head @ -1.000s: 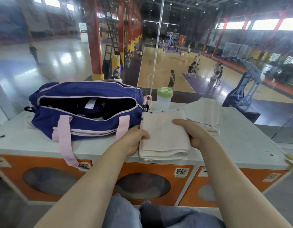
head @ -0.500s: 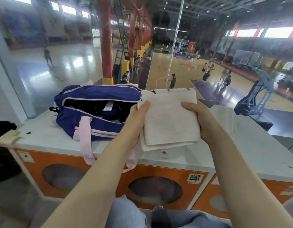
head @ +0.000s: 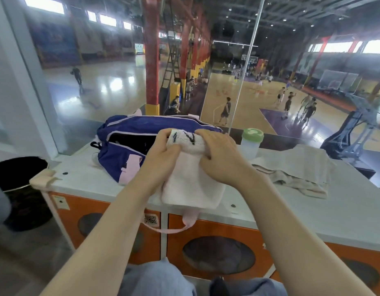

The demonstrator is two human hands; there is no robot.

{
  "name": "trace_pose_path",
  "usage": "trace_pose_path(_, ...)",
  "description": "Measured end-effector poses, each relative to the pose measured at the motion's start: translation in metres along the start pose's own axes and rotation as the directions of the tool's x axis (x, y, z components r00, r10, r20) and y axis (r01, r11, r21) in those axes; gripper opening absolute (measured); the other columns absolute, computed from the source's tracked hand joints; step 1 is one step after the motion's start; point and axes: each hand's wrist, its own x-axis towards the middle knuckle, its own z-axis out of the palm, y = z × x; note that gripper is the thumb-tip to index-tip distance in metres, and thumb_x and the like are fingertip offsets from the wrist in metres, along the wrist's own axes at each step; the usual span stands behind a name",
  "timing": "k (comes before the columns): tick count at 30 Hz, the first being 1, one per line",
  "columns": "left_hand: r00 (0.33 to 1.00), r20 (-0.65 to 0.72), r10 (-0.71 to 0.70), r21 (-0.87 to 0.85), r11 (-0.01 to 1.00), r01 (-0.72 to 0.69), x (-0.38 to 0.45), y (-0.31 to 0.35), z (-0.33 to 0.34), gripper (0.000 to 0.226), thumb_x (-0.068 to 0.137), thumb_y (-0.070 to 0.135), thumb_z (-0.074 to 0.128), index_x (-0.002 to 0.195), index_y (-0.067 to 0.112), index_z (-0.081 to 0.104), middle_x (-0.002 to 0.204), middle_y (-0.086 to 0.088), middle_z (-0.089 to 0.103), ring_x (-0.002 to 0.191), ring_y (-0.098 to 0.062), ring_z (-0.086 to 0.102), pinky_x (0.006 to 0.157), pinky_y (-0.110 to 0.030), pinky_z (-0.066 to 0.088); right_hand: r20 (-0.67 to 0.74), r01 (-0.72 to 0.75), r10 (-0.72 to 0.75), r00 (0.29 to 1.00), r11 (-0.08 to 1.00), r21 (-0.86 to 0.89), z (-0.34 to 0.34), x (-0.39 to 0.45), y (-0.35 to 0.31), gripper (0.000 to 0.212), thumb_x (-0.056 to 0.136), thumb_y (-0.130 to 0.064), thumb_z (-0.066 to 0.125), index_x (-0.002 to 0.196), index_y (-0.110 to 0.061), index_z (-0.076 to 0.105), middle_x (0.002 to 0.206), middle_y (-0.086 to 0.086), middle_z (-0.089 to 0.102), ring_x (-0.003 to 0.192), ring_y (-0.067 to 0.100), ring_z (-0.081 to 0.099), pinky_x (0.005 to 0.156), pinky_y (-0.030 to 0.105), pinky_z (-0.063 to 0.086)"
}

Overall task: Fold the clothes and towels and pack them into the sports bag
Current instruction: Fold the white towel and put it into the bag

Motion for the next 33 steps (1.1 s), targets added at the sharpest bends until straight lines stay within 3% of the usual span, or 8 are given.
trace_pose_path(4,0.998,0.06,0.018,0.057,0.998,-0.022,-0.001,-0.008,-0.019,0.033,0.091,0.009,0.046,0.113,0.031,0.054,0.106,0.014,0.06,0.097,0.0,0.055,0.075,-0.021,0.04,0.031,0.033,-0.035,0.999,0.998,0.055,0.01,0.006,-0.009,0.056,0.079,-0.024,0.044,0.135,-0.025,0.048,0.127,-0.001,0.061,0.118,0.023,0.052,0.109,0.047,0.032)
trace_pose_path(9,0.999,0.048,-0.02,0.05,0.999,0.018,0.004,-0.031,-0.038,0.038,0.089,0.009,0.044,0.112,0.037,0.055,0.107,0.015,0.061,0.101,-0.003,0.055,0.078,-0.025,0.041,0.002,0.097,-0.098,0.995,0.993,0.068,0.028,0.008,-0.019,0.014,0.078,-0.027,0.04,0.083,-0.023,0.053,0.082,-0.004,0.057,0.079,0.02,0.051,0.074,0.039,0.042)
trace_pose_path(17,0.998,-0.045,-0.048,0.09,0.995,0.051,0.032,-0.074,-0.072,0.062,0.088,0.004,0.051,0.142,0.03,0.034,0.135,0.008,0.054,0.123,-0.011,0.052,0.107,-0.038,0.04,0.117,0.001,0.004,0.993,0.999,-0.049,0.052,0.018,-0.032,0.007,0.087,-0.023,0.048,0.089,-0.017,0.051,0.09,-0.002,0.05,0.085,0.021,0.051,0.065,0.036,0.041)
trace_pose_path(18,0.993,-0.079,0.084,0.324,0.944,-0.054,0.04,-0.078,-0.081,0.061,0.087,0.006,0.051,0.142,0.026,0.035,0.139,0.004,0.051,0.127,-0.015,0.048,0.109,-0.038,0.038,0.116,-0.004,0.01,0.993,0.999,-0.051,0.053,0.021,-0.032,0.009,0.086,-0.024,0.049,0.091,-0.017,0.052,0.091,-0.001,0.051,0.087,0.022,0.051,0.068,0.037,0.044)
trace_pose_path(20,0.903,-0.044,0.427,0.804,0.552,-0.222,0.056,-0.082,-0.096,0.059,0.082,0.013,0.053,0.14,0.018,0.042,0.139,-0.007,0.05,0.127,-0.029,0.045,0.107,-0.044,0.035,0.121,0.001,0.009,0.993,0.996,-0.084,0.051,0.025,-0.032,0.008,0.085,-0.025,0.05,0.088,-0.017,0.052,0.089,-0.001,0.053,0.088,0.023,0.052,0.071,0.037,0.044)
trace_pose_path(23,0.852,0.126,0.507,0.969,0.122,-0.215,0.088,-0.085,-0.111,0.079,0.073,0.023,0.073,0.144,0.013,0.038,0.137,-0.016,0.044,0.126,-0.039,0.038,0.109,-0.051,0.023,0.118,0.063,-0.03,0.993,0.956,-0.287,0.051,0.026,-0.033,0.011,0.085,-0.026,0.05,0.079,-0.02,0.043,0.082,-0.003,0.048,0.083,0.023,0.042,0.075,0.037,0.033)
trace_pose_path(30,0.923,0.259,0.285,0.965,-0.121,-0.234,0.156,-0.073,-0.129,0.064,0.085,0.022,0.064,0.144,0.019,0.038,0.136,-0.01,0.054,0.131,-0.034,0.042,0.11,-0.053,0.025,0.118,0.012,0.018,0.993,0.968,-0.25,0.057,0.033,-0.033,0.005,0.085,-0.025,0.05,0.086,-0.021,0.053,0.091,-0.003,0.06,0.091,0.022,0.052,0.072,0.036,0.048)
trace_pose_path(33,0.913,0.311,0.264,0.95,-0.091,-0.297,0.169,-0.066,-0.132,0.035,0.095,0.023,0.049,0.13,0.02,0.05,0.105,-0.01,0.067,0.096,-0.031,0.063,0.077,-0.039,0.046,0.113,0.006,0.026,0.993,0.96,-0.279,0.061,0.036,-0.031,0.011,0.086,-0.024,0.049,0.09,-0.022,0.058,0.093,-0.004,0.062,0.091,0.022,0.056,0.07,0.036,0.051)
